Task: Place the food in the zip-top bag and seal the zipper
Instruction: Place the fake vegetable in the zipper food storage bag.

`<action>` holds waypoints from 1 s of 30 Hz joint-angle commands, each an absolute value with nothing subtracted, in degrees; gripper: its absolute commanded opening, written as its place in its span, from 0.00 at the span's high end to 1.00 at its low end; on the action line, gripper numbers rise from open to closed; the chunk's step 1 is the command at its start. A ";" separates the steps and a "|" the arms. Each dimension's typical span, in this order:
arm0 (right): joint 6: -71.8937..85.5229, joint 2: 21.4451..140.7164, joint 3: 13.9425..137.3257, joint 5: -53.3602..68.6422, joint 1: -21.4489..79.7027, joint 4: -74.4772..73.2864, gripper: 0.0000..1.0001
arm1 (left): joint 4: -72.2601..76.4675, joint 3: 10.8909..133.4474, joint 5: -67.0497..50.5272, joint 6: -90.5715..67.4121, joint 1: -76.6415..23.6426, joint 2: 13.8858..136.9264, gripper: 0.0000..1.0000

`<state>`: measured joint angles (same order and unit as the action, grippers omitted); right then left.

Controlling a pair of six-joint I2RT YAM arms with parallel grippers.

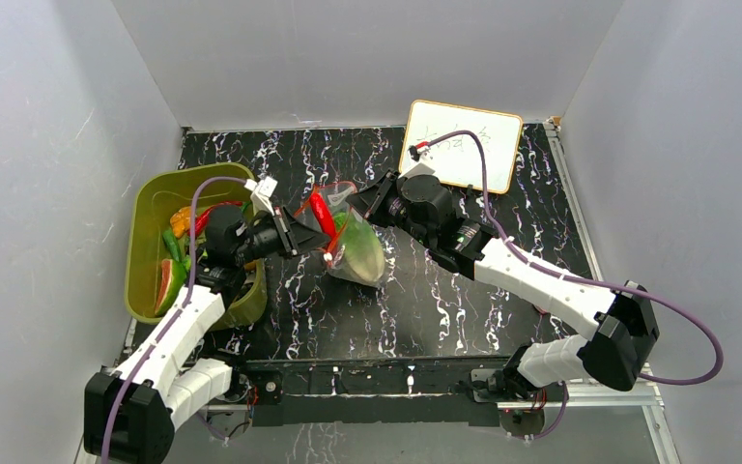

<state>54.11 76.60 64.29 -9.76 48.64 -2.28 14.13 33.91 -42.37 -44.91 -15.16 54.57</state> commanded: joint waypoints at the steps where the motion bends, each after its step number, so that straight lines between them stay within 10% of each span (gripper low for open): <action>1: 54.23 76.37 67.50 -10.11 48.59 3.25 1.00 | 10.40 37.42 -42.50 -42.23 -15.74 55.24 1.00; 14: 53.42 74.37 65.30 -10.13 48.60 3.43 1.00 | -5.59 46.53 -33.94 -33.12 -15.85 53.92 0.51; 30: 50.87 70.70 62.69 -12.31 48.60 3.43 1.00 | -23.16 54.46 -19.25 -21.80 -15.83 53.81 0.44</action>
